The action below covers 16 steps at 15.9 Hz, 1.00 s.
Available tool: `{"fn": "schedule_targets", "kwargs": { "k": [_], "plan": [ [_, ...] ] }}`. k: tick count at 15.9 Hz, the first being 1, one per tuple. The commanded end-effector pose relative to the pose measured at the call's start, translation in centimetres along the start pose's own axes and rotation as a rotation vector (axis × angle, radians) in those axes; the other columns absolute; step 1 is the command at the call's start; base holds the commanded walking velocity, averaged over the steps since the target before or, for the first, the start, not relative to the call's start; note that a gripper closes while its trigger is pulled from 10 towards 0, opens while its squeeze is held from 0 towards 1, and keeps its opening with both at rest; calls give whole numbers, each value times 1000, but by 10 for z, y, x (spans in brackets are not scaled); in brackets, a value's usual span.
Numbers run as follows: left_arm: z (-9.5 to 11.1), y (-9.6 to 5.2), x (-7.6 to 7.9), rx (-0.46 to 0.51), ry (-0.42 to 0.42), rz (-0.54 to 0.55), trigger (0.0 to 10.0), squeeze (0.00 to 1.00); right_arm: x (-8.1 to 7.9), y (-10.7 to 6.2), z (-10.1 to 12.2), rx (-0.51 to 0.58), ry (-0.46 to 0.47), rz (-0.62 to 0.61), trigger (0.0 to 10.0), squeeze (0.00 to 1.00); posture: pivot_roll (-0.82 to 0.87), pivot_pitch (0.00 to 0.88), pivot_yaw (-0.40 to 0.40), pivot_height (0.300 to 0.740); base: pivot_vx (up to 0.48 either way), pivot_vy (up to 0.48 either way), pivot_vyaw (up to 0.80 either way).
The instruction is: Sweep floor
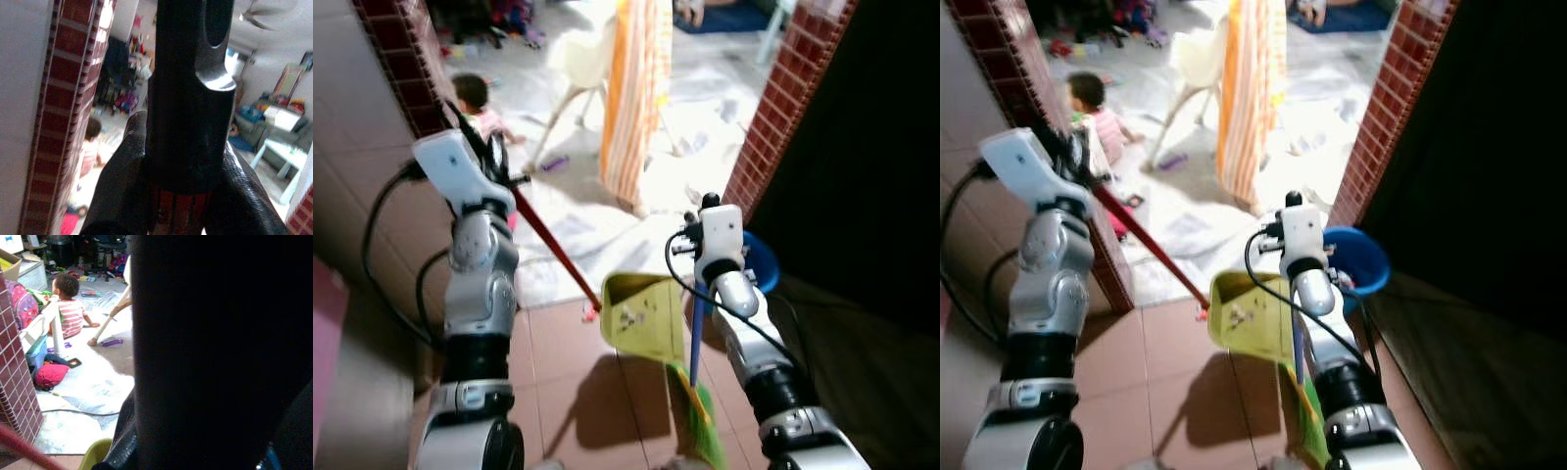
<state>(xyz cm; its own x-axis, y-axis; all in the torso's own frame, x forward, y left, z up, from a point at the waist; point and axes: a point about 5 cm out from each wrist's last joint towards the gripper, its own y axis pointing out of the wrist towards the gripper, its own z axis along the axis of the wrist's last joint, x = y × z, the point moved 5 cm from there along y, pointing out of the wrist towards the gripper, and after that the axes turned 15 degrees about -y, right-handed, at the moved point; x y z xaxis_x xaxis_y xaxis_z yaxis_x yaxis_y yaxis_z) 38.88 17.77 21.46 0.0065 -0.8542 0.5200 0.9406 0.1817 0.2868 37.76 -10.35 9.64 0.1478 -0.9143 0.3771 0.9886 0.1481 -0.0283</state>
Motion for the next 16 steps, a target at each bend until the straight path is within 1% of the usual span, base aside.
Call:
{"fn": "schedule_targets", "kwargs": {
  "k": [1, 5, 7, 9, 11, 14, 16],
  "plan": [
    [15, 7, 19, 48, -54, -46, 10000, 0, 3, -1, -7, -24, -13, -2, 10000, 0, -34, 0, -9, 740, 420, 0, -800],
    [27, 10, 32, 84, -81, -58, 10000, 0, -2, -1, -7, -23, -5, 14, 10000, 0, -33, 0, -7, 740, 416, 180, -706],
    [32, 13, 35, 101, -86, -55, 10000, 0, -4, 0, -6, -20, -6, 24, 10000, 0, -31, 0, -10, 740, 416, 240, 0],
    [41, 15, 41, 129, -96, -58, 10000, 0, -9, 0, -3, -7, -7, 46, 10000, 0, -30, 0, -8, 740, 431, 0, 0],
    [42, 16, 43, 129, -88, -59, 10000, 0, -11, 0, -4, -7, -7, 52, 10000, 0, -29, 0, -7, 740, 437, 0, 0],
    [41, 16, 39, 125, -53, -30, 10000, 0, -15, -1, -3, -4, -9, 65, 10000, 0, -30, 0, -4, 740, 469, 0, 0],
    [40, 17, 40, 126, -41, -23, 10000, 0, -17, -2, -4, -3, -10, 75, 10000, 0, -30, 0, -4, 740, 480, 0, 0]
  ]
}}
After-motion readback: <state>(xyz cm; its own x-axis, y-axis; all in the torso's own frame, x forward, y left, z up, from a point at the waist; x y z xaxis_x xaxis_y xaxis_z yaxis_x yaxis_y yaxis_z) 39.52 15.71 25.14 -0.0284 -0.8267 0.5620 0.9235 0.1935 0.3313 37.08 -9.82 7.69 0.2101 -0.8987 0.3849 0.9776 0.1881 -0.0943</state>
